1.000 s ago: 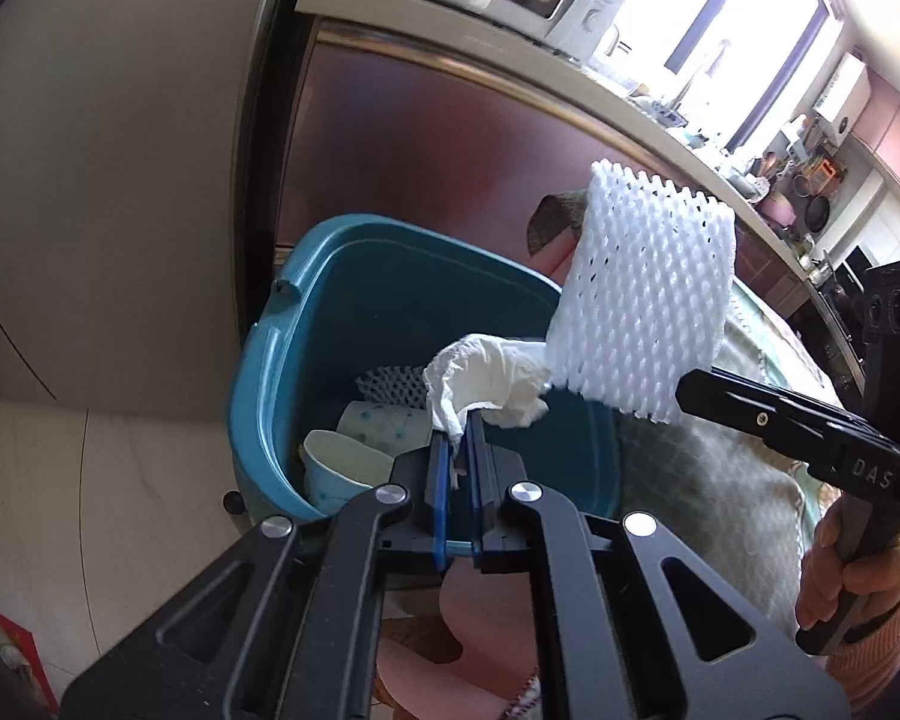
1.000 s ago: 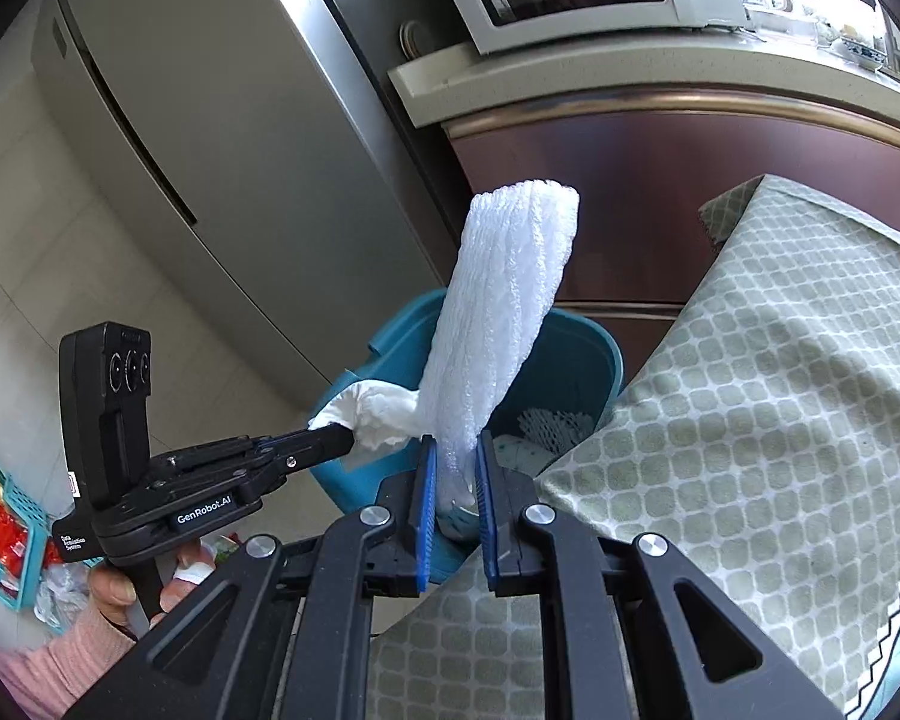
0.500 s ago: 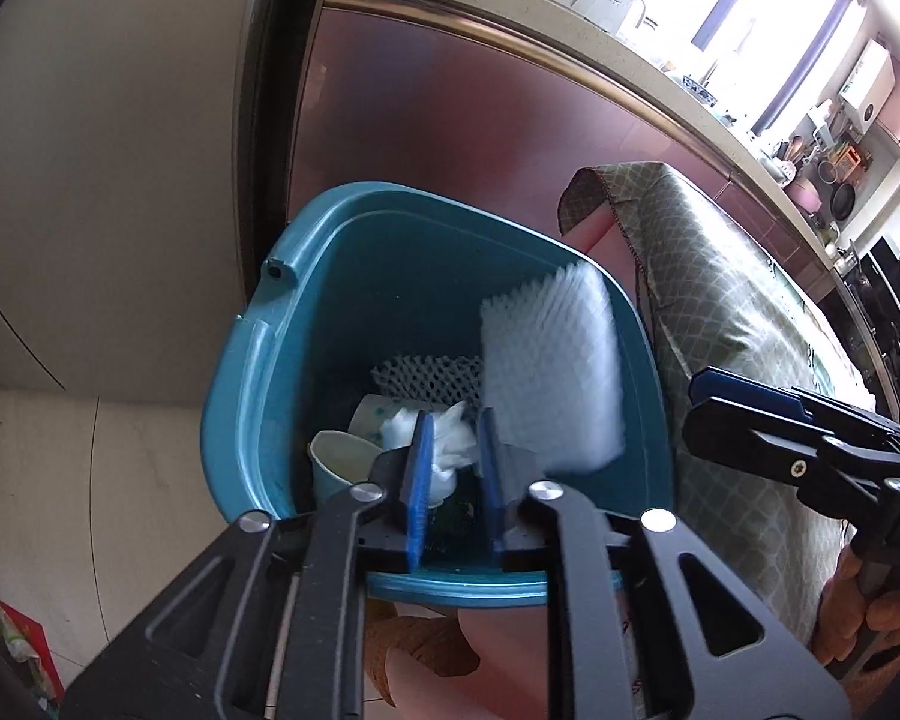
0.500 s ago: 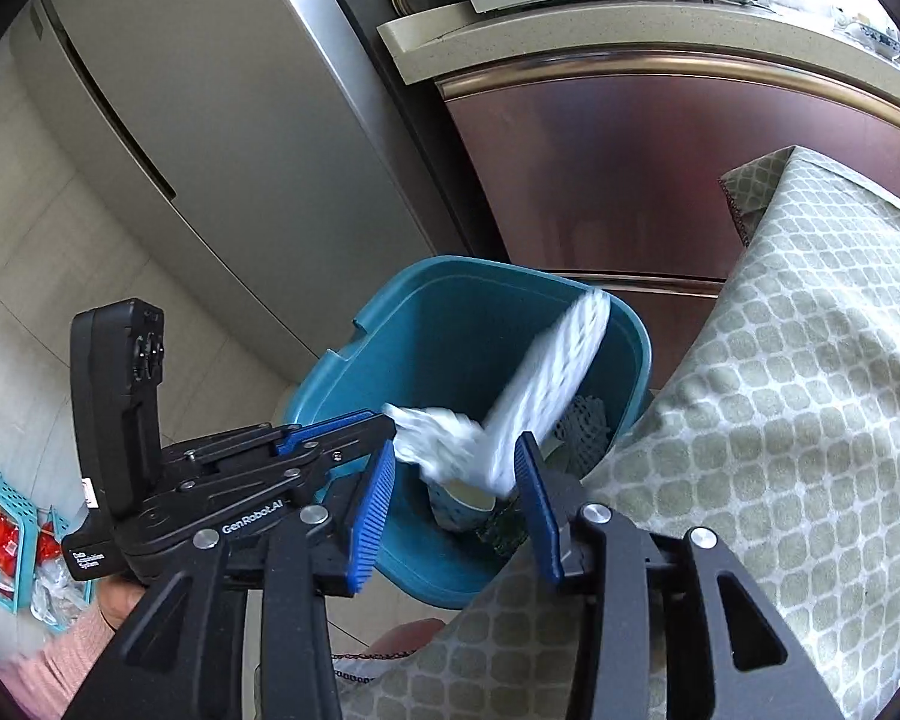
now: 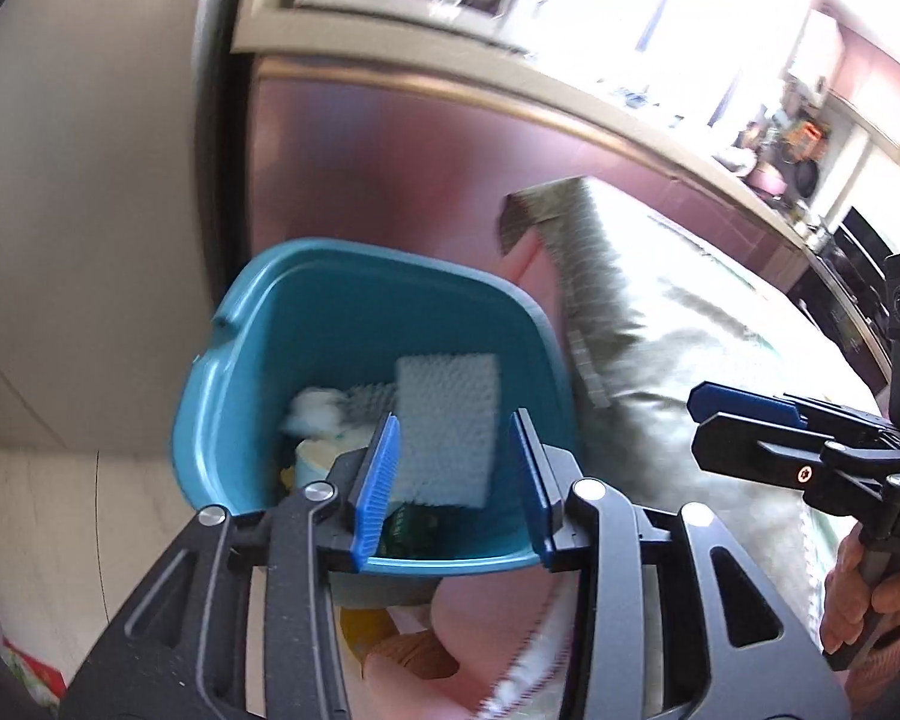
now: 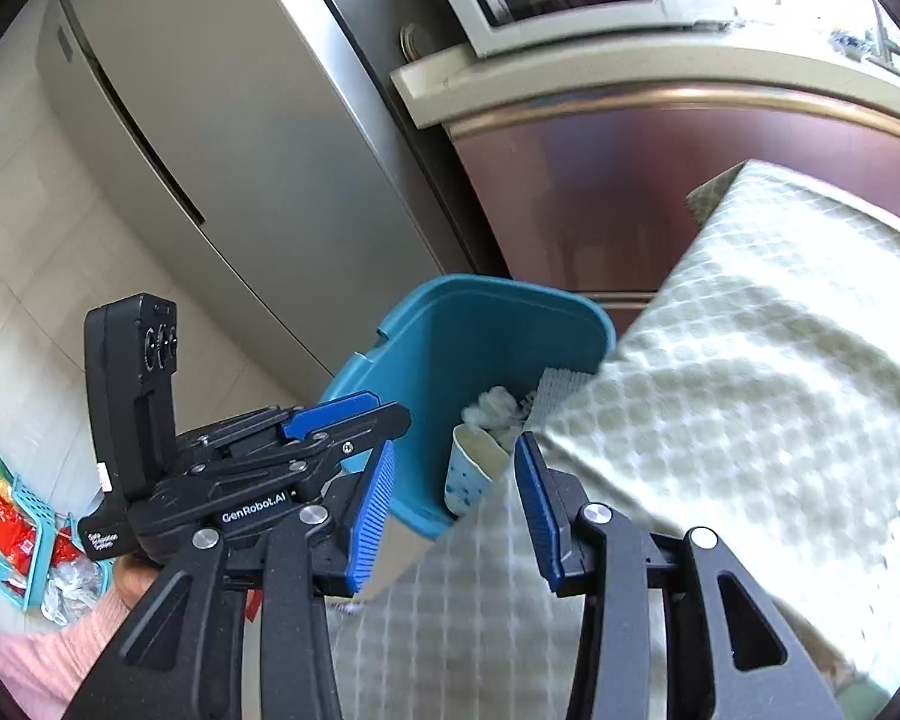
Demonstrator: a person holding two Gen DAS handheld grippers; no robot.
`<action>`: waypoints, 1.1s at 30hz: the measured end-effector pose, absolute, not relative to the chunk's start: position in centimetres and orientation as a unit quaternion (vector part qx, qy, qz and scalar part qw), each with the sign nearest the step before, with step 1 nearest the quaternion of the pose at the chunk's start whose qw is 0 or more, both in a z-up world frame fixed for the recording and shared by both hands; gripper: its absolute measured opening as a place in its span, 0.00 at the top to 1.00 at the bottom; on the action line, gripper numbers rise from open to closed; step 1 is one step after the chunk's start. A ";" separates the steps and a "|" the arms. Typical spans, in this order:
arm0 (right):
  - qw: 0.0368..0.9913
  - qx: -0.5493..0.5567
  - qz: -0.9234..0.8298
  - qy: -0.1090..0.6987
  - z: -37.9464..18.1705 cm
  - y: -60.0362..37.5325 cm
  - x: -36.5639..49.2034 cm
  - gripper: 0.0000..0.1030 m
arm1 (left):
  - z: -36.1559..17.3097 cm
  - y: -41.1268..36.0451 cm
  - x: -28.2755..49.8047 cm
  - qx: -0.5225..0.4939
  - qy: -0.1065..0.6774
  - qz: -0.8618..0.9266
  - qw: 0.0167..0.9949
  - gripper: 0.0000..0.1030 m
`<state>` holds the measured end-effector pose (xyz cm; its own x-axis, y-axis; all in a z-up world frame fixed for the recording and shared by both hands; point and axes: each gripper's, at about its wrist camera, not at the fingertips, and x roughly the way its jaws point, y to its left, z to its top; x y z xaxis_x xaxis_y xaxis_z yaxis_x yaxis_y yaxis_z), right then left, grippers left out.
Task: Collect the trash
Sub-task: 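Move both open tools back over the table toward the orange peel, then grasp the crumpled tissue with the left tool while the right tool grasps the orange peel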
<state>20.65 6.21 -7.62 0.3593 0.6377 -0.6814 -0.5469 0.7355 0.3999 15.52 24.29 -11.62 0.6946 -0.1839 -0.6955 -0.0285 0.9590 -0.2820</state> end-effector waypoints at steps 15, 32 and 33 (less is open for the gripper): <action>0.901 0.126 0.214 0.357 -2.9 -13.0 12.8 0.61 | -5.5 8.5 14.5 -0.056 0.341 -0.216 0.913 0.59; 0.921 0.179 0.043 0.344 -5.3 -28.5 13.3 0.61 | -6.3 -9.3 18.5 -0.012 0.380 -0.337 0.861 0.59; 0.920 0.180 0.040 0.347 -5.5 -28.7 13.7 0.61 | -6.4 -10.1 18.6 -0.007 0.381 -0.337 0.861 0.59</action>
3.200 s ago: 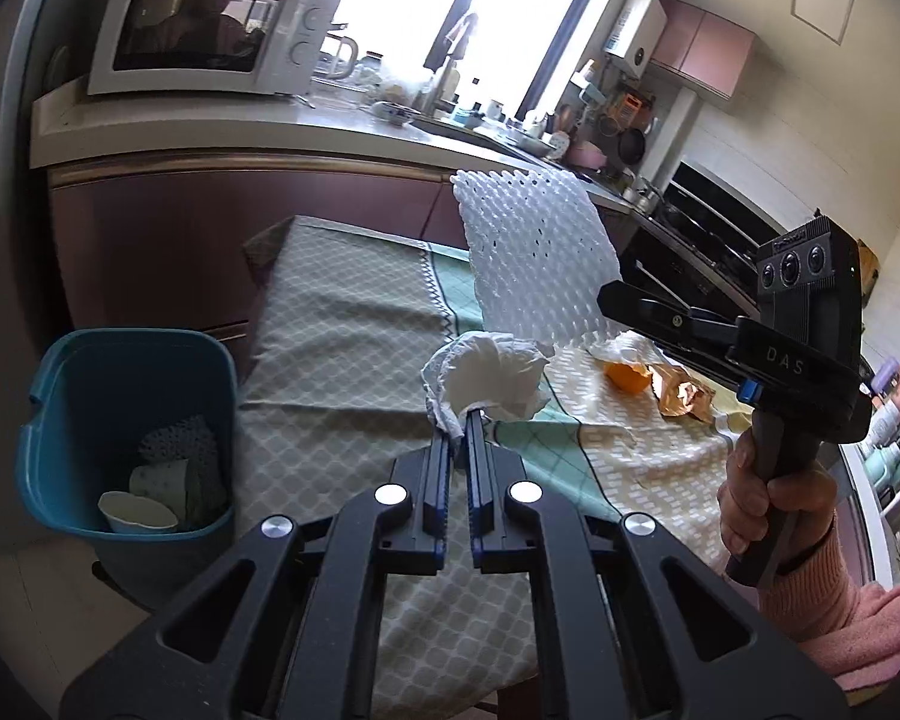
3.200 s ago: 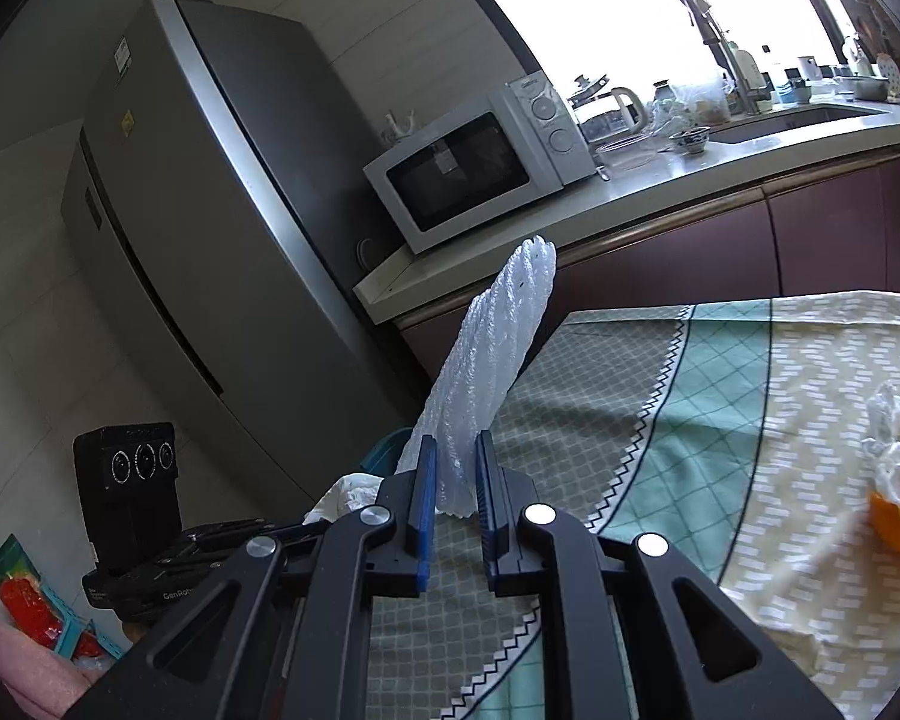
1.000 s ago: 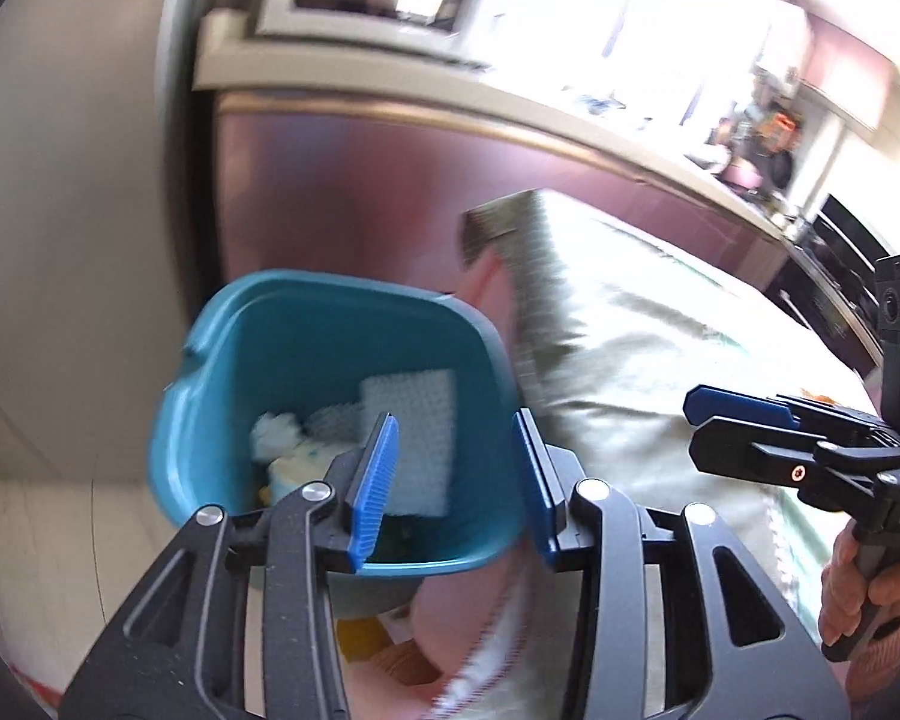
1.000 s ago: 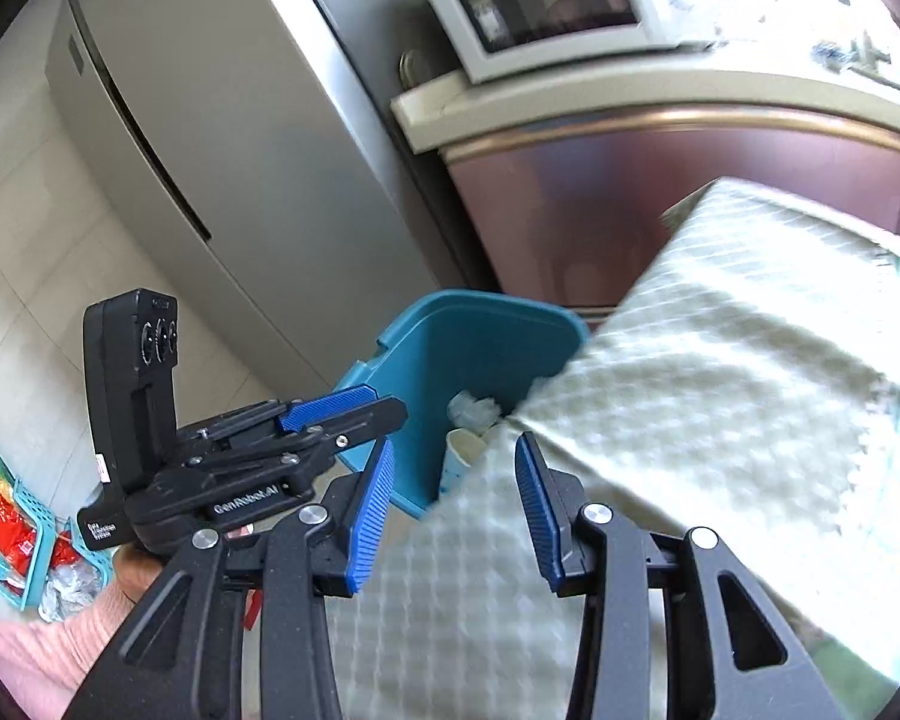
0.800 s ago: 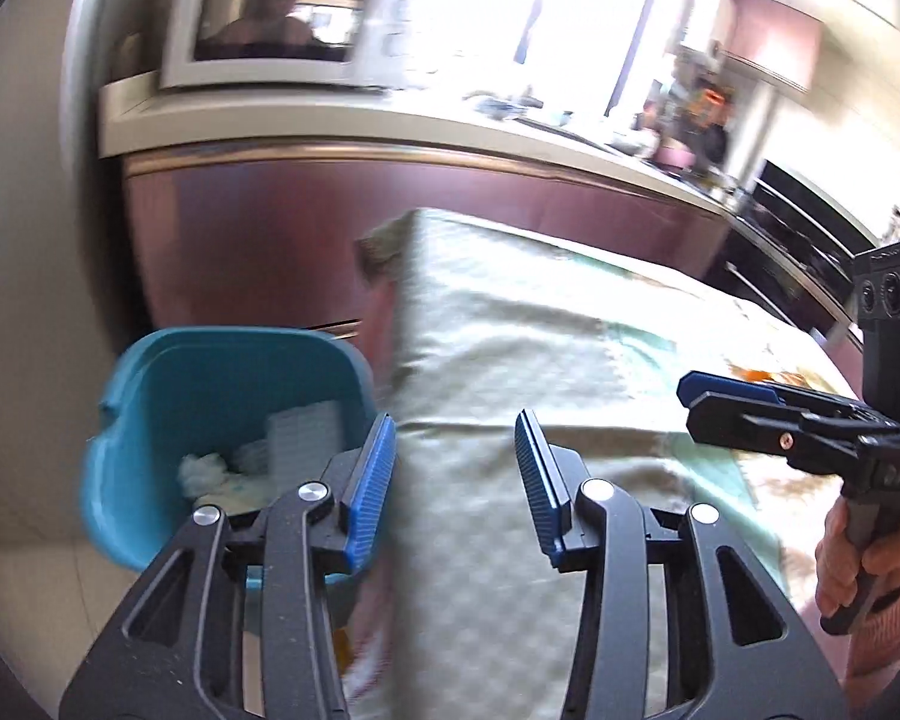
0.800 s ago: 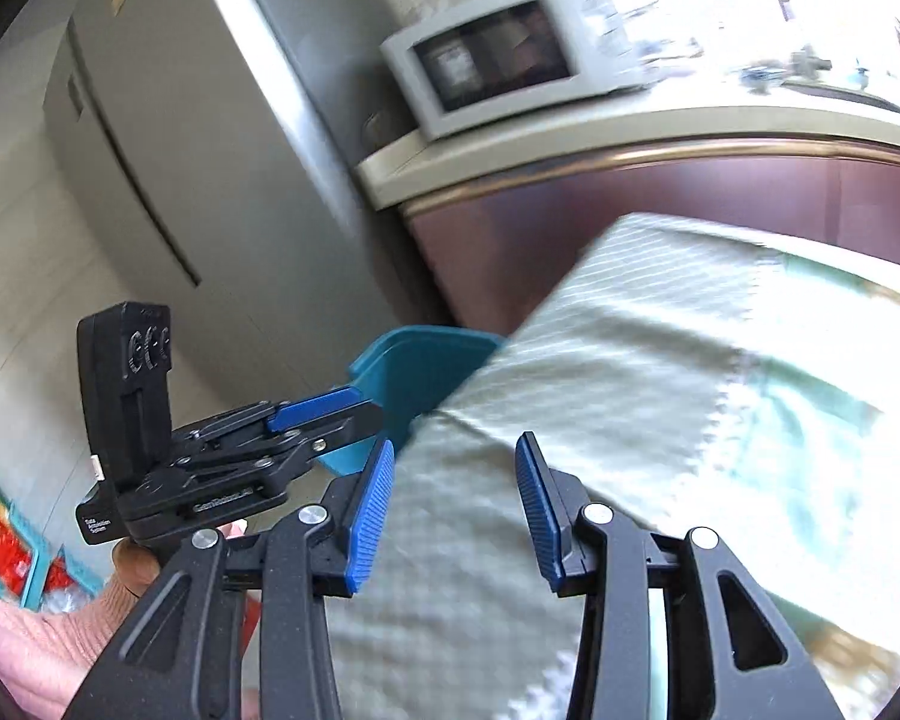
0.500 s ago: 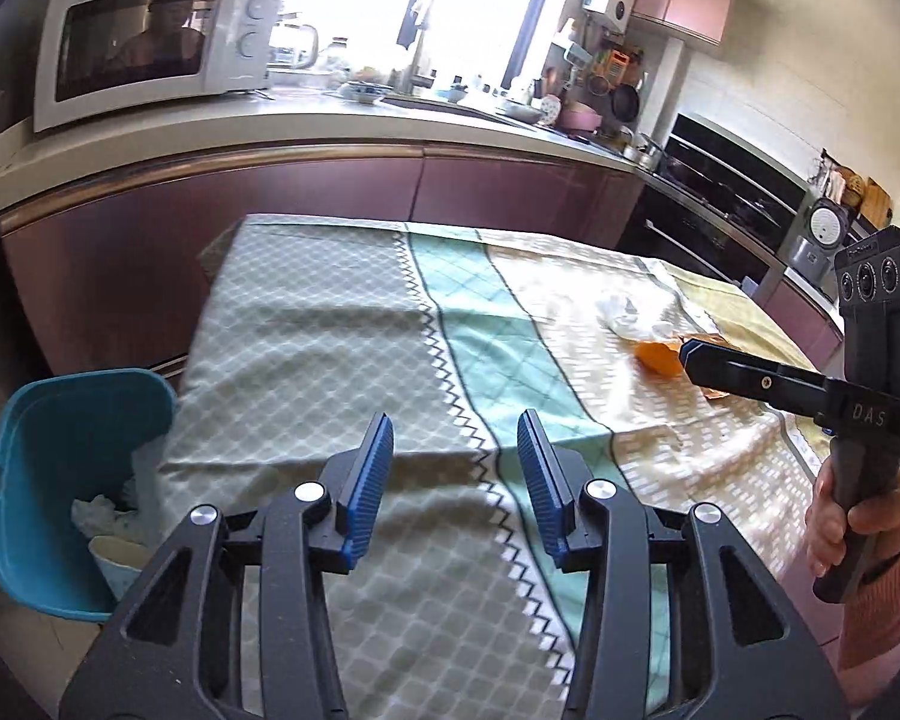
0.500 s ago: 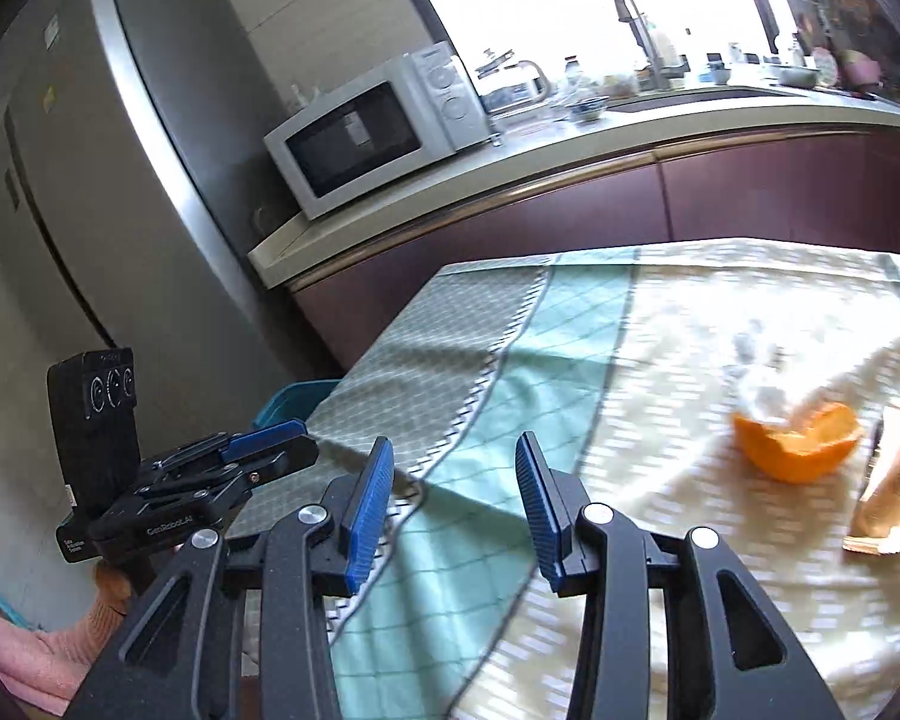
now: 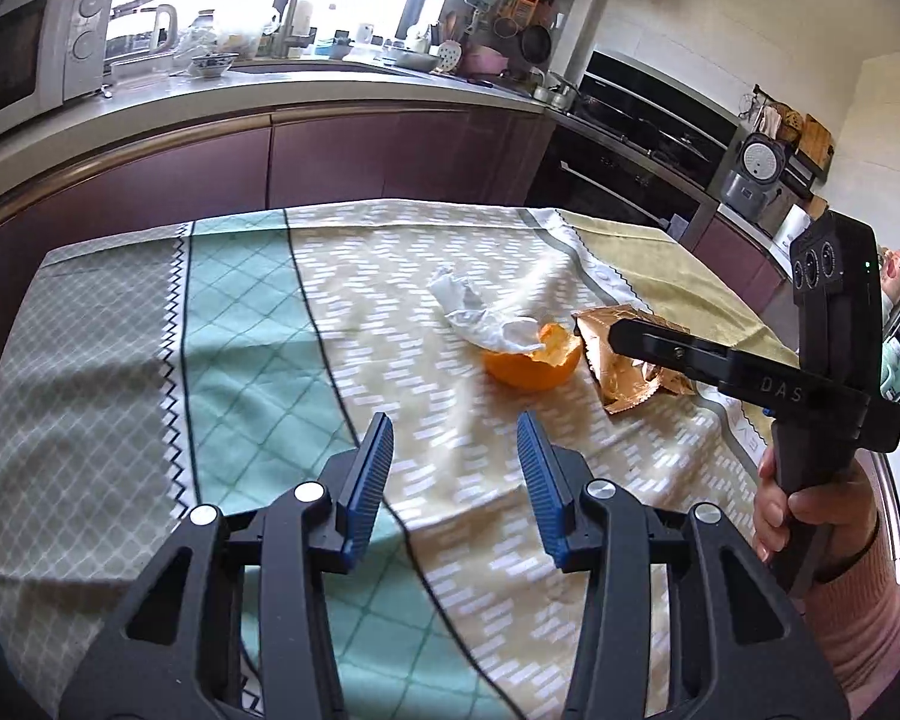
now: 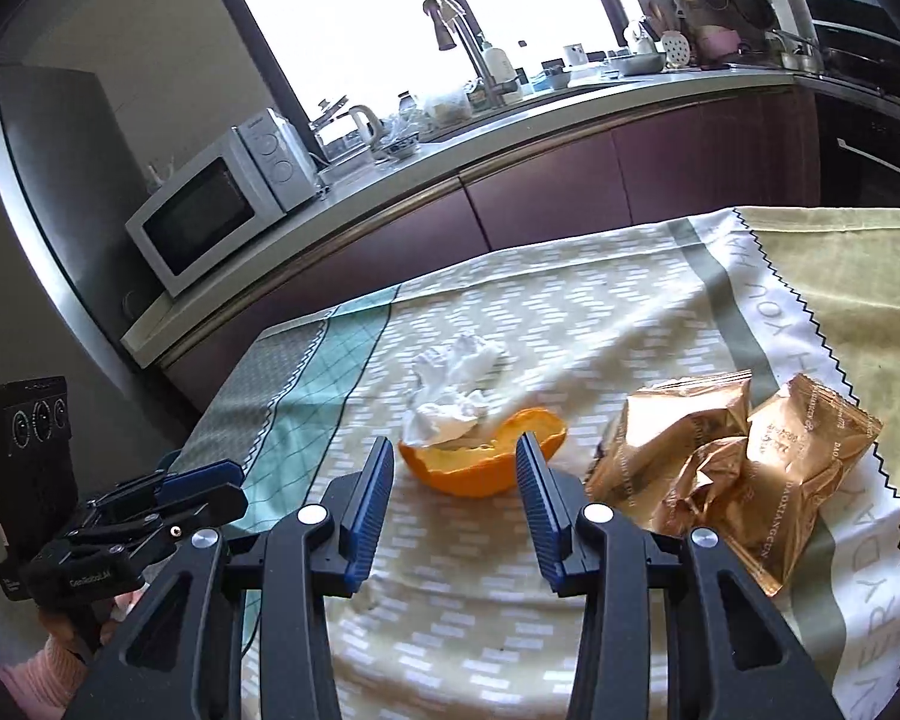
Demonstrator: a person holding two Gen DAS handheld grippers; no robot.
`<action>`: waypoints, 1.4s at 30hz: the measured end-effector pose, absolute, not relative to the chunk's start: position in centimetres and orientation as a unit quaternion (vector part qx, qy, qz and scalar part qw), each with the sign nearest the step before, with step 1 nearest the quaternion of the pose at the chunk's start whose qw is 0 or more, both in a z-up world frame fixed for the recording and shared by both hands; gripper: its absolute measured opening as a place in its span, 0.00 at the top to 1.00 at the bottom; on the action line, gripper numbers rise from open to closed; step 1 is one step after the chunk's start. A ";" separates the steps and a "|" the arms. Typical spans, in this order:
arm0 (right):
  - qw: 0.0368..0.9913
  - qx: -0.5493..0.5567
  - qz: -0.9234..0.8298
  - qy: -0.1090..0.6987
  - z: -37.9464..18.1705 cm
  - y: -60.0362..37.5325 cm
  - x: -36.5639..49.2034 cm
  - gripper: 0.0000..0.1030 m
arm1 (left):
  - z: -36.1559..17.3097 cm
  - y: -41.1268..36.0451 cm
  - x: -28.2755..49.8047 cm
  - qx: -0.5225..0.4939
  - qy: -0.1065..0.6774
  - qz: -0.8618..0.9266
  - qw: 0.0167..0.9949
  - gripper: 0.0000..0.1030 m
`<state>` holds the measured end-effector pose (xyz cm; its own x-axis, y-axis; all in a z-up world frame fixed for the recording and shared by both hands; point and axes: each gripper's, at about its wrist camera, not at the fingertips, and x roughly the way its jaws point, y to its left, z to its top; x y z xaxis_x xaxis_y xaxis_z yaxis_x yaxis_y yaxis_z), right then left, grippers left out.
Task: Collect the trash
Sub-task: 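Grasp the crumpled tissue with the left tool while the right tool grasps the orange peel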
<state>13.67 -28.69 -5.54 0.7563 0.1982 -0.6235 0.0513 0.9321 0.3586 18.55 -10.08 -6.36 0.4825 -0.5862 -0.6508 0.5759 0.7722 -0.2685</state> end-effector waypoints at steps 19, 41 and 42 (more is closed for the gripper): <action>0.898 0.192 0.062 0.392 -8.3 -29.3 16.4 0.69 | -8.0 -17.9 25.2 -0.001 0.437 -0.347 0.830 0.56; 0.899 0.213 0.086 0.372 -7.8 -29.3 13.2 0.96 | -7.8 -14.0 23.8 -0.039 0.430 -0.354 0.830 0.92; 0.900 0.215 0.087 0.370 -7.7 -29.3 13.0 0.96 | -7.4 -13.3 23.4 -0.041 0.425 -0.352 0.833 0.92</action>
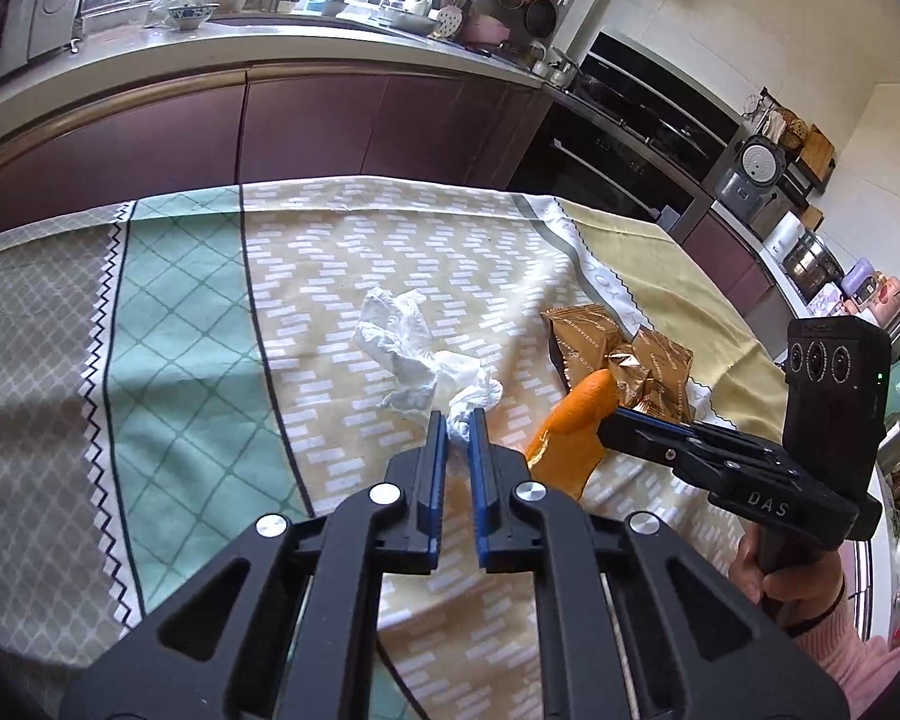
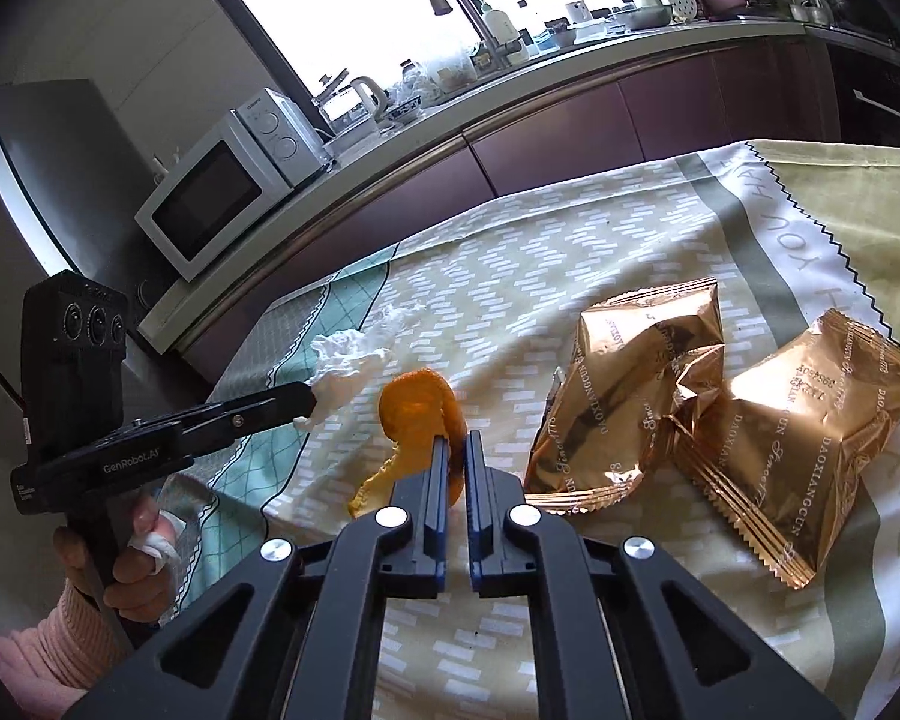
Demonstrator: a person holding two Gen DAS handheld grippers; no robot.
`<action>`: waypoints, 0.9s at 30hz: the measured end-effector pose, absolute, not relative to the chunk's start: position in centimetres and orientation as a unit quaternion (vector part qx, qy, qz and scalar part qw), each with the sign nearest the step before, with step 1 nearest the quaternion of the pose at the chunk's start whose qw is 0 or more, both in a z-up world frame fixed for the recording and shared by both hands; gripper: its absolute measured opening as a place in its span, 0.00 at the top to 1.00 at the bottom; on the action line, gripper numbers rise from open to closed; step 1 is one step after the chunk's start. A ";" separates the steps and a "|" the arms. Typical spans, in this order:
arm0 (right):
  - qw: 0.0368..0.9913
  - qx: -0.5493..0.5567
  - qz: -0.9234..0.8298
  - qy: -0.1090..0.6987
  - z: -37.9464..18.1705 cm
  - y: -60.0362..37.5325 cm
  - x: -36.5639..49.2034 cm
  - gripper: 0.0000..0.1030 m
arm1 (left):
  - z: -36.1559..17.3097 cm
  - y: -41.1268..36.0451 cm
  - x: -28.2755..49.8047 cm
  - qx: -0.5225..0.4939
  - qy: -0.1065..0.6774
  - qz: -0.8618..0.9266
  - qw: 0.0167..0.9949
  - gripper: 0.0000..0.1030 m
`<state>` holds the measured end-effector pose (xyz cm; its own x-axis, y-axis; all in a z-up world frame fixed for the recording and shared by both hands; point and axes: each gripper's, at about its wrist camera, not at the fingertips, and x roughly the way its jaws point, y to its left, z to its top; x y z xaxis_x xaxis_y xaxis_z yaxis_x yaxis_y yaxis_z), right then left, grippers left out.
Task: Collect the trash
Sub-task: 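Grasp the crumpled tissue with the left tool while the right tool grasps the orange peel, then carry the tissue and peel to the teal bin and release both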
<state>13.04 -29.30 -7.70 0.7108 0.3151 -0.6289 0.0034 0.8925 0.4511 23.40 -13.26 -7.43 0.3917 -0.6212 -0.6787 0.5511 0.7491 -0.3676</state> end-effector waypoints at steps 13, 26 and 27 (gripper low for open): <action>0.900 0.231 0.103 0.356 -6.8 -28.6 12.1 0.96 | -5.6 -5.0 18.6 -0.056 0.395 -0.326 0.857 0.92; 0.903 0.219 0.145 0.339 -4.1 -25.1 11.8 0.96 | -3.9 1.5 14.7 -0.064 0.366 -0.296 0.880 0.92; 0.903 0.217 0.150 0.339 -3.9 -24.6 11.8 0.96 | -3.8 1.9 14.4 -0.063 0.364 -0.293 0.882 0.92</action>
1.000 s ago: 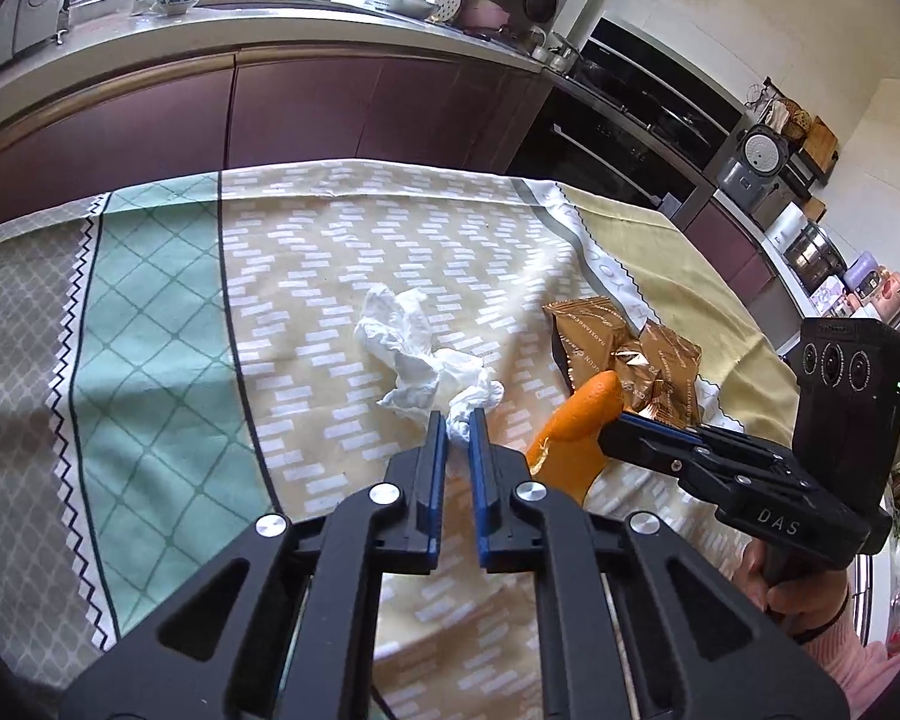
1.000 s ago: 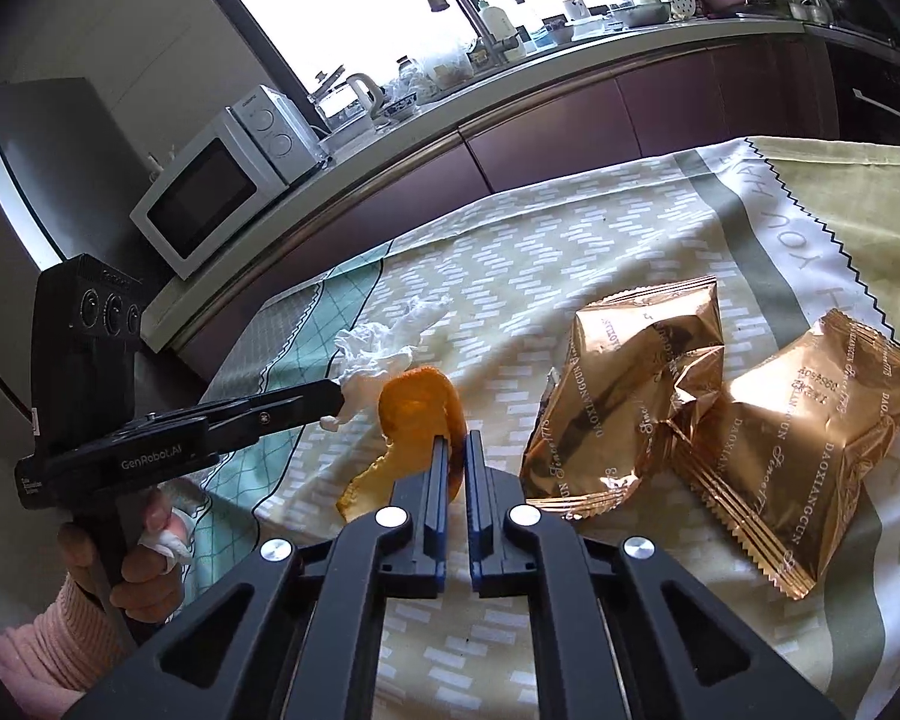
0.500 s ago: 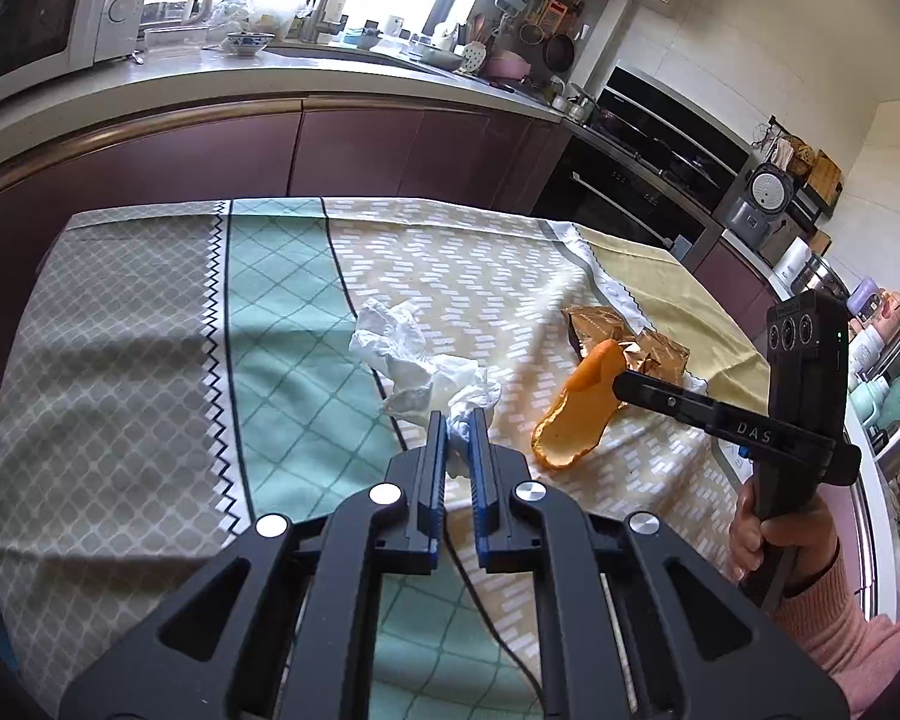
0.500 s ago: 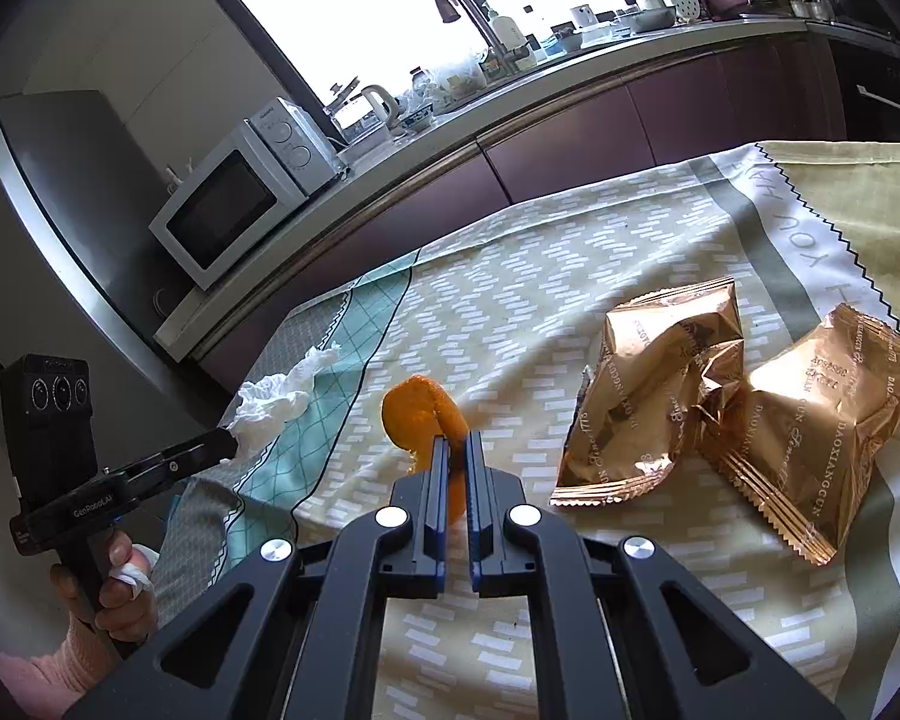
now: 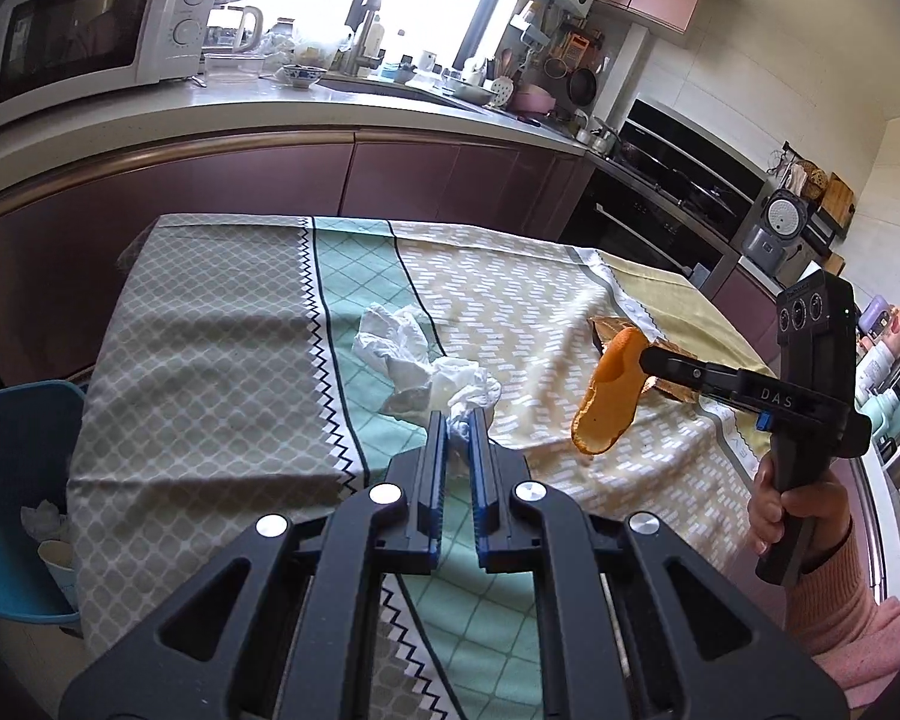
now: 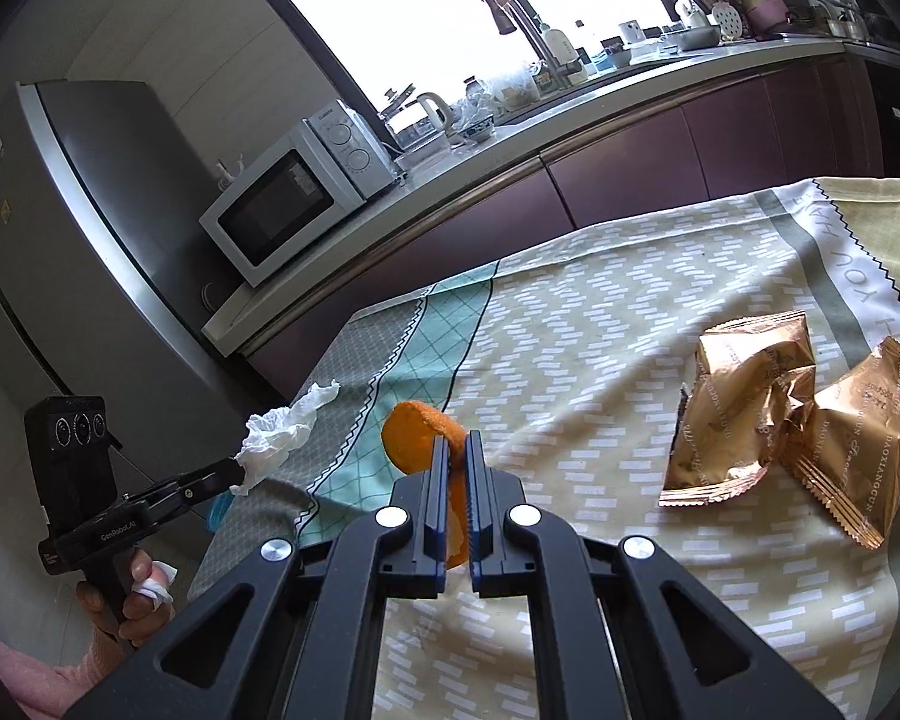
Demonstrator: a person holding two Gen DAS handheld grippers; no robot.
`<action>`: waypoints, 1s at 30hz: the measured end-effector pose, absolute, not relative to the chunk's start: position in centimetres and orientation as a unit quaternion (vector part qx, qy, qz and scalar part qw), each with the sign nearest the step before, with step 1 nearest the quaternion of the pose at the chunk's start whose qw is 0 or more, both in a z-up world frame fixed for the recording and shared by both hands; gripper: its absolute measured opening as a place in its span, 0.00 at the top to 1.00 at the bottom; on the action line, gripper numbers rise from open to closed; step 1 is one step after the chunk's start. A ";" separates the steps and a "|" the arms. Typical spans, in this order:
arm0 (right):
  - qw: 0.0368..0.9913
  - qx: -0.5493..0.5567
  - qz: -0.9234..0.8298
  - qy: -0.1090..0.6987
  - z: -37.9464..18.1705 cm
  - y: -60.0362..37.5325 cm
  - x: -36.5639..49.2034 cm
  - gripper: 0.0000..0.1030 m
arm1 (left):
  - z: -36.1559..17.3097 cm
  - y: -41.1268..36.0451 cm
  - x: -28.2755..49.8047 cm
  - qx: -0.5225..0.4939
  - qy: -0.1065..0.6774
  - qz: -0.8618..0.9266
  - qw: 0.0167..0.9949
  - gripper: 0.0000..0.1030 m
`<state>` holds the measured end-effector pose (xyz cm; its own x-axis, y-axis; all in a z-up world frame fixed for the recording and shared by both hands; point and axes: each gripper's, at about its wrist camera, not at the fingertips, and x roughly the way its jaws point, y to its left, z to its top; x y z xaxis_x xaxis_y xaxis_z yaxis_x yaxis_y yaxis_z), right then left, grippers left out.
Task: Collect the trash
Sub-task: 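Carry the tissue and peel to the teal bin and release both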
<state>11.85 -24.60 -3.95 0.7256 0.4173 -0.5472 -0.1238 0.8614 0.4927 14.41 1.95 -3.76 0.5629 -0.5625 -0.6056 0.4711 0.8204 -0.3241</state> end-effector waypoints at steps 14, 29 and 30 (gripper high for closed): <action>0.894 0.195 0.222 0.337 -2.3 -17.8 12.7 0.96 | -2.3 8.3 11.2 -0.068 0.342 -0.260 0.901 0.92; 0.877 0.170 0.294 0.341 -1.0 -10.4 14.1 0.96 | -1.2 14.4 8.1 -0.073 0.323 -0.208 0.921 0.92; 0.875 0.165 0.301 0.342 -1.0 -9.9 14.2 0.96 | -1.1 14.7 8.0 -0.074 0.322 -0.204 0.922 0.92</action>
